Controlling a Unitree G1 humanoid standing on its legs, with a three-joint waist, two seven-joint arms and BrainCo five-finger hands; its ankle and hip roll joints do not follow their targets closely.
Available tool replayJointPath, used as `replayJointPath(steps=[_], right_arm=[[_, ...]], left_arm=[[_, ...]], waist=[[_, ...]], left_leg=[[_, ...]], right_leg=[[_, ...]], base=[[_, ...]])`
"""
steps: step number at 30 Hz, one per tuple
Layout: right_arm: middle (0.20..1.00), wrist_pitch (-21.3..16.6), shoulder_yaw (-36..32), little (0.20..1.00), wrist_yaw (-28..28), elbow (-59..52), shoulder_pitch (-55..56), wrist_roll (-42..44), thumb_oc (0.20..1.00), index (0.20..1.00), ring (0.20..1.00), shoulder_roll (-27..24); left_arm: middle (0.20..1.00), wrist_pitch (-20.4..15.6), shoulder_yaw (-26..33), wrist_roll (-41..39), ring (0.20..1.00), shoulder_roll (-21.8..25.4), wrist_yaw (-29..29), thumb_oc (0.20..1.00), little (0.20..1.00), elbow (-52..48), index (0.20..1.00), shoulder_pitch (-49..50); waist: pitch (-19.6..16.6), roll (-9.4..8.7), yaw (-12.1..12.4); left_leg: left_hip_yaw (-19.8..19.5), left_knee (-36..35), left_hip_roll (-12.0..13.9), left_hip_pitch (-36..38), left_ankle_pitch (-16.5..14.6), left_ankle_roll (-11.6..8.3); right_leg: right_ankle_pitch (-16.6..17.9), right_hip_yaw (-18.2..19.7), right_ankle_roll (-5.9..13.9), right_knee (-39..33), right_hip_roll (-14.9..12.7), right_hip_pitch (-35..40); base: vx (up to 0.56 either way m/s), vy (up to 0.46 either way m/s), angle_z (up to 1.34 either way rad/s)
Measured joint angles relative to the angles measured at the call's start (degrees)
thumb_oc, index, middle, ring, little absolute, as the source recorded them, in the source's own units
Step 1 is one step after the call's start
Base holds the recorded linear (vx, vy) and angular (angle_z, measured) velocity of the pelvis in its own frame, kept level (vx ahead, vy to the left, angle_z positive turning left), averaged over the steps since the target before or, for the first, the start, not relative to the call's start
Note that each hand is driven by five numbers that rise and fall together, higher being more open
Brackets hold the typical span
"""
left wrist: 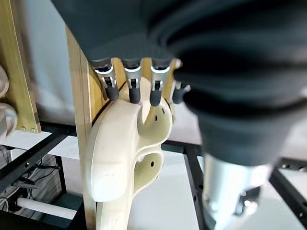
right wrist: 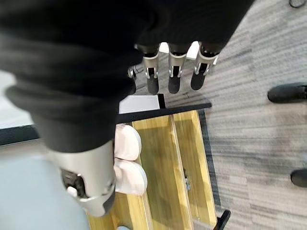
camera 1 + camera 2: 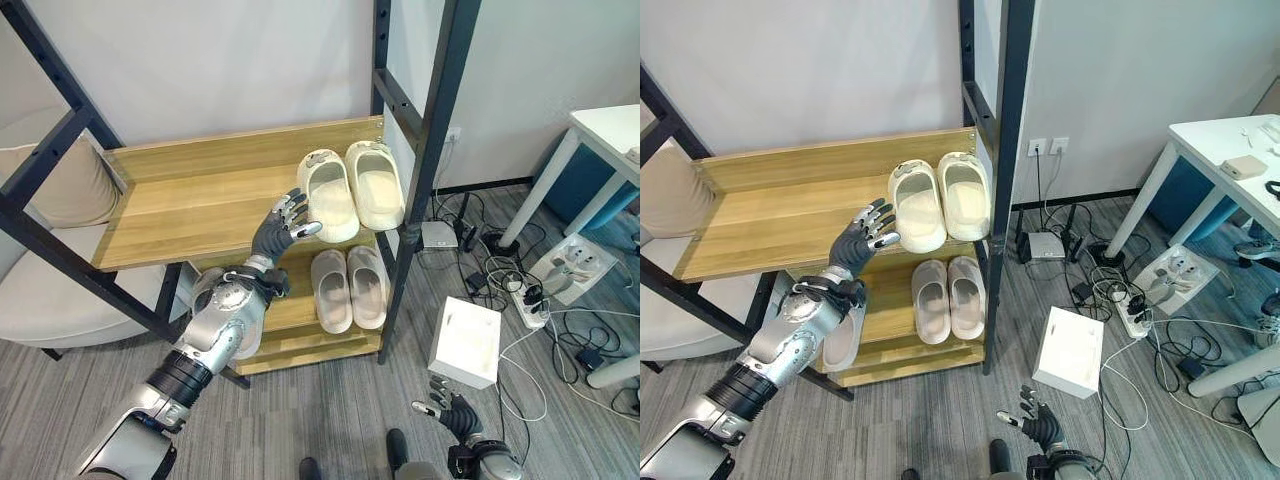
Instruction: Arrange the slippers neatly on the shoe rack.
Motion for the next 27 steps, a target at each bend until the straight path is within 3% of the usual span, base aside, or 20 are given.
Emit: replayJointPath(steps=[4,6,10,14,21,25,27], right_arm=[[1.000,0.05,0.09,1.000,0.03,0.21,-0.28,-0.12,1.000,1.000,1.000,-0.11],[1.000,0.01,0.05,1.000,0.00,0.27,-0.27,-0.13,1.000,1.000,1.000,-0.25],[1.000,-0.12,0.07,1.000,-0.04,1.81,-1.09,-0.54,1.000,1.000,1.000,-0.33],[1.000,-0.17,0.25,1.000,-0.10,1.87,-0.97,-0.54,1.000,1.000,1.000,-0.43],[1.000,-0.58,1.92,1.000,-0.19,2.56,-2.13,-0.52,1.000,1.000,1.000,-0.29],[1.000,-1.64,2.24,1.000,-0.42,3.49,-2.79,-0.42,1.000,1.000,1.000,0.34],[1.000,-1.74,2.24,1.000,-0.43,3.78,-2.76,-0.41,1.000,1.000,1.000,0.34]], left_arm=[[1.000,-0.20,1.53,0.27,1.000,-4.73,1.87,1.000,1.000,9.36,1.000,-5.42],[1.000,0.06,1.34,0.89,1.000,-4.46,2.31,1.000,1.000,10.25,1.000,-6.07],[1.000,-0.16,2.42,10.70,1.000,-5.22,5.10,1.000,1.000,22.91,1.000,-13.87],[1.000,0.30,3.43,16.50,1.000,-4.84,6.52,1.000,1.000,26.71,1.000,-15.86],[1.000,0.75,3.37,24.80,1.000,-4.94,7.60,1.000,1.000,23.75,1.000,-15.25],[1.000,0.21,3.78,29.55,1.000,-5.22,9.88,1.000,1.000,10.49,1.000,-12.13],[1.000,-0.03,3.77,29.94,1.000,-5.26,10.24,1.000,1.000,8.57,1.000,-12.00]], waist=[[-0.04,0.04,0.03],[0.00,-0.02,-0.21],[-0.22,-0.33,-1.63],[-0.66,-0.94,-2.70],[-0.79,-1.58,-2.52],[-0.78,-1.70,-1.59],[-0.79,-1.73,-1.30]], left_leg=[[0.84,0.00,-0.11,0.29,-0.04,0.11],[0.92,0.01,-0.23,0.33,-0.69,0.18],[1.32,0.00,-0.51,-0.45,-0.64,0.20],[2.43,0.00,-0.53,-0.33,-0.05,0.42],[2.18,0.00,-0.71,0.54,-0.10,0.55],[0.70,-0.01,-0.82,0.52,-0.18,0.66],[0.61,-0.01,-0.81,0.52,-0.18,0.67]], right_leg=[[0.08,0.38,-0.04,0.00,-0.33,-0.02],[0.08,0.46,-0.05,0.00,-0.38,-0.43],[0.13,1.10,-0.07,0.00,-0.74,-1.08],[0.79,1.76,0.46,0.01,-0.70,-1.37],[1.19,1.43,-0.08,0.01,-0.73,-0.29],[0.24,0.29,0.61,0.01,-0.85,0.27],[0.21,0.22,0.62,0.01,-0.85,0.31]], base=[[0.00,-0.001,-0.06],[0.00,-0.009,-0.03],[0.00,-0.006,-0.08],[-0.01,-0.011,-0.10],[-0.01,0.000,0.02],[-0.03,0.006,0.13],[-0.02,0.008,0.11]])
